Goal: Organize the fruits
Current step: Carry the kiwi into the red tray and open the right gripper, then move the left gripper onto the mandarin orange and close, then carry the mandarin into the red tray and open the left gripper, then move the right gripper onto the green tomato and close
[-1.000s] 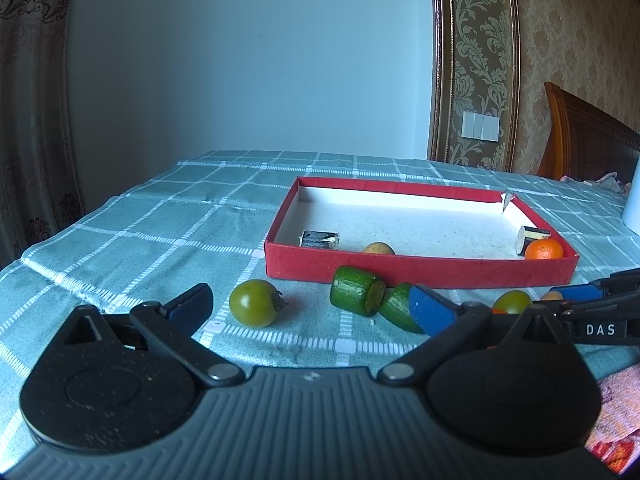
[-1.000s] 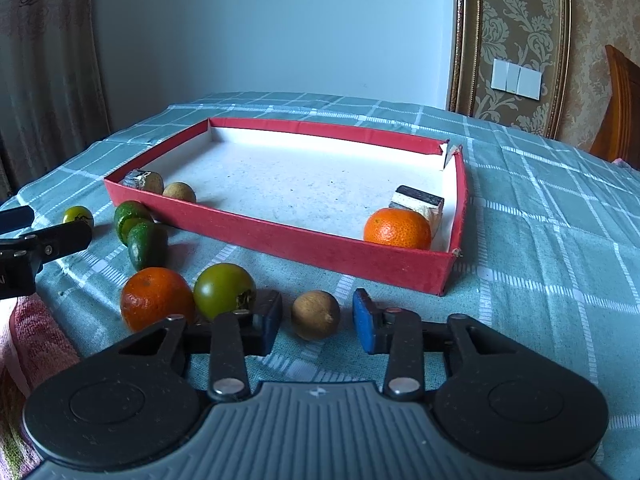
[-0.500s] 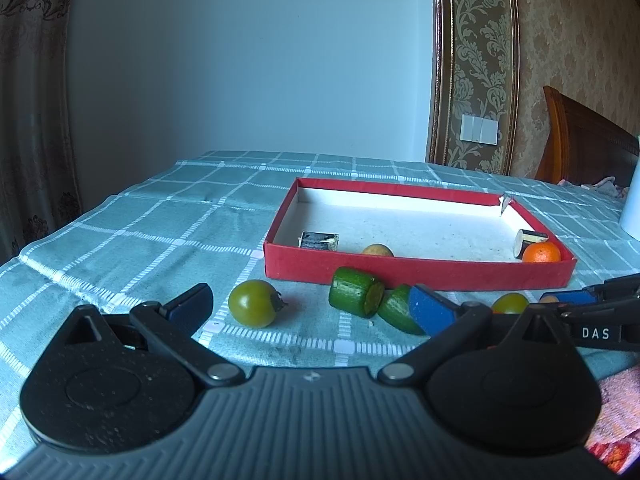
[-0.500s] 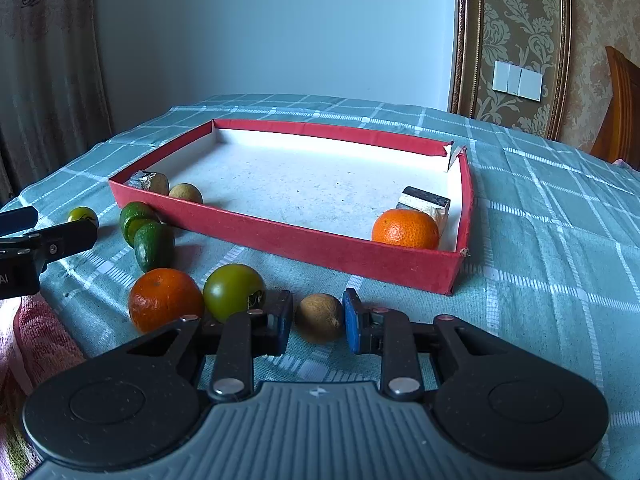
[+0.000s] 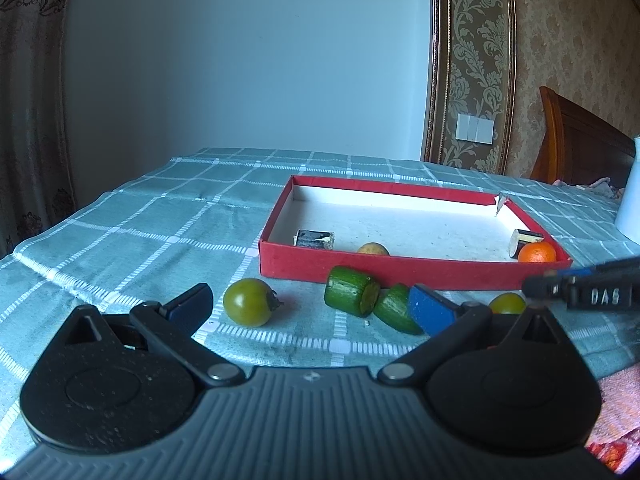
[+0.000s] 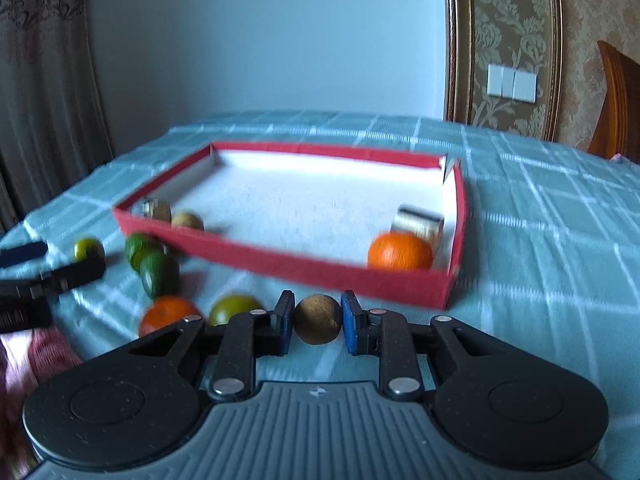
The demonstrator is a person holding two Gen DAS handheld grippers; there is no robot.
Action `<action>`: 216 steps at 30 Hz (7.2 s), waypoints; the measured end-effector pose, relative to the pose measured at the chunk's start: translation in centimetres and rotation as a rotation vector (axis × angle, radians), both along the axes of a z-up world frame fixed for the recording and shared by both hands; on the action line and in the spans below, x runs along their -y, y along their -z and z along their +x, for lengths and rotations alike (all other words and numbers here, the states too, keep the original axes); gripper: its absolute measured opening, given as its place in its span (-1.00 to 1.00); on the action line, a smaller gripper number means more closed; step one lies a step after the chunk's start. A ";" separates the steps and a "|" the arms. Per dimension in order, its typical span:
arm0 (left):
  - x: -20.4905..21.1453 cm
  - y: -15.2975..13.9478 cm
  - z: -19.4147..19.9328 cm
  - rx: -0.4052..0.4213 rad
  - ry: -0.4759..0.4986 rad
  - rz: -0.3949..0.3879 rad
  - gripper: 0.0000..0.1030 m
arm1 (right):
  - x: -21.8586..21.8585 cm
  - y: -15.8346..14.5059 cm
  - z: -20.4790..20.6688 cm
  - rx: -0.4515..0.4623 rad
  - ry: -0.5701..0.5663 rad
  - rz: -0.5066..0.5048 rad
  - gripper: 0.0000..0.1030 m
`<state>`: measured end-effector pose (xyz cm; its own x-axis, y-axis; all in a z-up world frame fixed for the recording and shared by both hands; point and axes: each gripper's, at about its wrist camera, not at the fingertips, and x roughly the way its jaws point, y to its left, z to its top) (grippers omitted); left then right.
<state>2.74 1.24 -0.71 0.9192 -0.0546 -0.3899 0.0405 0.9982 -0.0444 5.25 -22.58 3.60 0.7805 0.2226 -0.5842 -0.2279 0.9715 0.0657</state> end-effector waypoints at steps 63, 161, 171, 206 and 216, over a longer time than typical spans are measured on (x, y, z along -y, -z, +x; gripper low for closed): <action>1.1 0.1 -0.2 -0.023 -0.020 0.080 1.00 | 8.7 2.5 -4.0 -0.002 0.267 0.409 0.62; 5.4 -1.0 14.3 -0.183 -0.035 0.074 0.13 | 4.3 2.2 -2.1 -0.109 0.283 -0.069 1.00; 4.7 -4.5 5.7 -0.037 0.048 0.091 0.84 | 4.3 2.1 -2.1 -0.108 0.283 -0.066 1.00; -1.4 2.0 0.6 -0.237 0.086 0.070 1.00 | 4.0 1.7 -2.3 -0.104 0.277 -0.051 1.00; -1.4 1.9 0.5 -0.235 0.084 0.066 1.00 | -2.2 -1.2 -3.4 0.003 0.085 -0.122 1.00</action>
